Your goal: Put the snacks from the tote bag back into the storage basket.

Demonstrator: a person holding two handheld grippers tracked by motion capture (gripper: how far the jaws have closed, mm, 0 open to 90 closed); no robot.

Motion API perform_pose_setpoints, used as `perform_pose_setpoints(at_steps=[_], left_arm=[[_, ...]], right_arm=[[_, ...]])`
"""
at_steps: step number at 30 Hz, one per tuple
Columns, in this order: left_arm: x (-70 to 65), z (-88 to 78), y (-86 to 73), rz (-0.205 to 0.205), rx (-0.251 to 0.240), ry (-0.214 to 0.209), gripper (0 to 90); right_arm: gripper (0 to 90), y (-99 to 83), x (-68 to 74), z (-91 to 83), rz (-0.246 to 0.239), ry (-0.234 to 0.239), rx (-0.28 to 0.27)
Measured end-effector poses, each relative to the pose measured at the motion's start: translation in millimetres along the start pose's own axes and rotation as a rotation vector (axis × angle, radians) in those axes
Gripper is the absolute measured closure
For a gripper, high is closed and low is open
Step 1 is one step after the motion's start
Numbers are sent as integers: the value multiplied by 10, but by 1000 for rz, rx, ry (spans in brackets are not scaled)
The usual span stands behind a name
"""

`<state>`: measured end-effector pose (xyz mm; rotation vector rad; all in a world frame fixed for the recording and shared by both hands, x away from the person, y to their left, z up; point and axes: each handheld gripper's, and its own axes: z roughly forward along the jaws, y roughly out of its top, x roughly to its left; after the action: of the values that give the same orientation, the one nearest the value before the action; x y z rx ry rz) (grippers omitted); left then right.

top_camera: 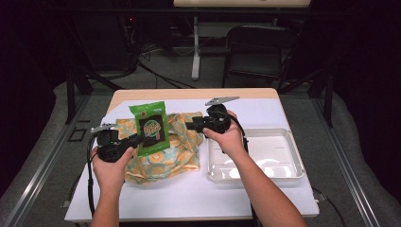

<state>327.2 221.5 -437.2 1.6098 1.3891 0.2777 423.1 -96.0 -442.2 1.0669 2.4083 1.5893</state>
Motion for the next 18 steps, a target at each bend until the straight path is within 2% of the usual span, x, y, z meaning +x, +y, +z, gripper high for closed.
perform_pose_setpoints(at_steps=[6, 14, 18], left_arm=[[-102, 24, 35, 11, -11, -20, 732], [-279, 203, 83, 41, 4, -57, 731], [-364, 263, 108, 58, 8, -76, 731]], right_arm=[[546, 10, 28, -71, 15, 35, -31], [538, 16, 40, -97, 5, 41, -33], [535, 8, 17, -104, 17, 36, -39]])
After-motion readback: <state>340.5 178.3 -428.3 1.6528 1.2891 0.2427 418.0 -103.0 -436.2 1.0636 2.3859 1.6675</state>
